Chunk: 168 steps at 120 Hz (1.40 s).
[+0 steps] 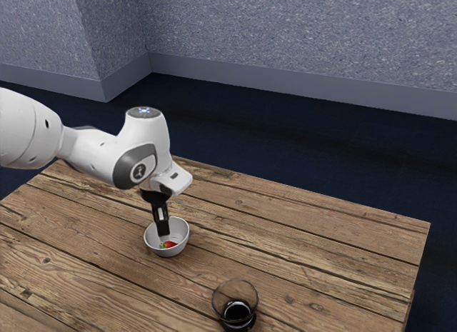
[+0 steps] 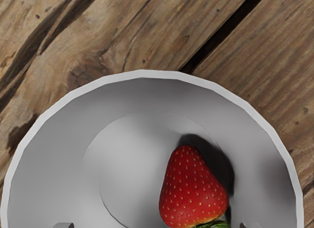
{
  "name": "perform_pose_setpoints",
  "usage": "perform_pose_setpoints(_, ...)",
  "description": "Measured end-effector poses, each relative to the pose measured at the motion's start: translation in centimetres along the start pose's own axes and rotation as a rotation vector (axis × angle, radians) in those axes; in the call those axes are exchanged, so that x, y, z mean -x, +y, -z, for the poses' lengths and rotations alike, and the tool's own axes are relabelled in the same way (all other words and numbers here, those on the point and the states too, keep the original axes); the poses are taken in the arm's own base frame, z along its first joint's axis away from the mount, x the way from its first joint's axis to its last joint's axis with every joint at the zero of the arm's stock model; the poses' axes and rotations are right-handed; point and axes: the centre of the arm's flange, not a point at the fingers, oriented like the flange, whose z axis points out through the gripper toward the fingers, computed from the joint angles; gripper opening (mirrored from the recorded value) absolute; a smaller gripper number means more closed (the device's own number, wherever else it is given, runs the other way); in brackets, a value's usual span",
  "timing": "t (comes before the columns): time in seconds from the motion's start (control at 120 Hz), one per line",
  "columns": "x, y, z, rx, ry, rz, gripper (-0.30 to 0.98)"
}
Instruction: Take strawberry from the bowl
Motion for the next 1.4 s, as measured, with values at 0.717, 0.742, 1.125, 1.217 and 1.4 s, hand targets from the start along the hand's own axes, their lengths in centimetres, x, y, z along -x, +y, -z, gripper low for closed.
perform_pose_setpoints(0.717,-0.6,-0.3,-2.7,0.01,-0.01,-0.01,0.39)
perform_pose_setpoints(0.742,-0.6,-0.3,-2.9,0.01,-0.012,-0.011,0.39)
perform_pose_setpoints(1.125,-0.9,-0.4,-3.8,0.006,-0.011,-0.013,0.23)
perform_pose_setpoints(1.217,-0.8,-0.6,-4.1,0.01,-0.011,-0.007,0.2)
perform_pose_setpoints(1.4,-1.3,-0.2,-3.1,-0.002,0.01,-0.014,0.15)
